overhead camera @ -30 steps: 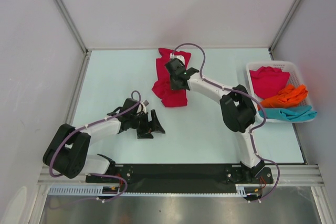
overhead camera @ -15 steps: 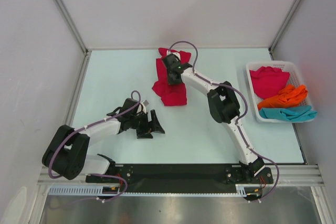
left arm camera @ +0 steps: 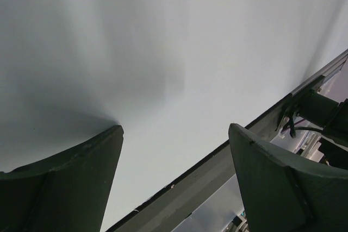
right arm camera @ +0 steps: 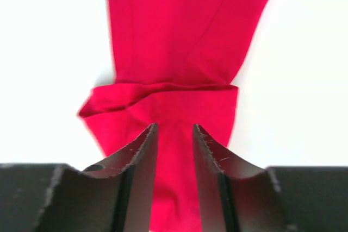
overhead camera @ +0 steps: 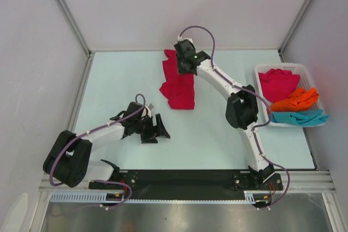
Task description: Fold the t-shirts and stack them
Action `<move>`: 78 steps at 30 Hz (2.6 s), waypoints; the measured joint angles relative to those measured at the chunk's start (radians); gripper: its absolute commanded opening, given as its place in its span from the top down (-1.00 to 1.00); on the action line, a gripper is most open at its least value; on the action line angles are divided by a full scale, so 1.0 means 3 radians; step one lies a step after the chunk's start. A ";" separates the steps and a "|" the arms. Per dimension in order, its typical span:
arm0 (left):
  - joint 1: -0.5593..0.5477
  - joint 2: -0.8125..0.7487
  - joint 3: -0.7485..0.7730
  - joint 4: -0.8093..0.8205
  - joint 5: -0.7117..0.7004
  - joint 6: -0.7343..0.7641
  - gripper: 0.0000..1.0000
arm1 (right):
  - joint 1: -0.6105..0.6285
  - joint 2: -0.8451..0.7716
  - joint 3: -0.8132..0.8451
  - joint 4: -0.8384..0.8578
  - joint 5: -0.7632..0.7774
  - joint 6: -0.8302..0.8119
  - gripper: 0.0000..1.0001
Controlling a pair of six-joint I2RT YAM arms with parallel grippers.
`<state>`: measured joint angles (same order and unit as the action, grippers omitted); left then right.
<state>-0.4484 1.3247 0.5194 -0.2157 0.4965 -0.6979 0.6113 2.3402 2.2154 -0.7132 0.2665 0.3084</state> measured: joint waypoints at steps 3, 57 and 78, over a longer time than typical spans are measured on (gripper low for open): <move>0.0000 -0.0013 -0.0003 -0.0008 -0.0015 0.0001 -0.75 | 0.0000 -0.0301 -0.0048 -0.0032 -0.0043 -0.0013 0.21; -0.0528 0.1040 0.0656 0.1450 -0.2174 -0.0562 -0.84 | 0.0015 -0.1390 -0.2899 0.1003 -0.0828 0.0745 0.07; -0.0526 0.1579 0.0674 0.2213 -0.1857 -0.1128 0.71 | 0.0015 -0.1336 -0.2885 0.0936 -0.0675 0.0782 0.08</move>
<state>-0.6064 1.7985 0.7216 0.4480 -0.0605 -1.0363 0.6159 1.9392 1.3499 -0.4324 0.0639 0.5430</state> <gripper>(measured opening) 0.235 0.460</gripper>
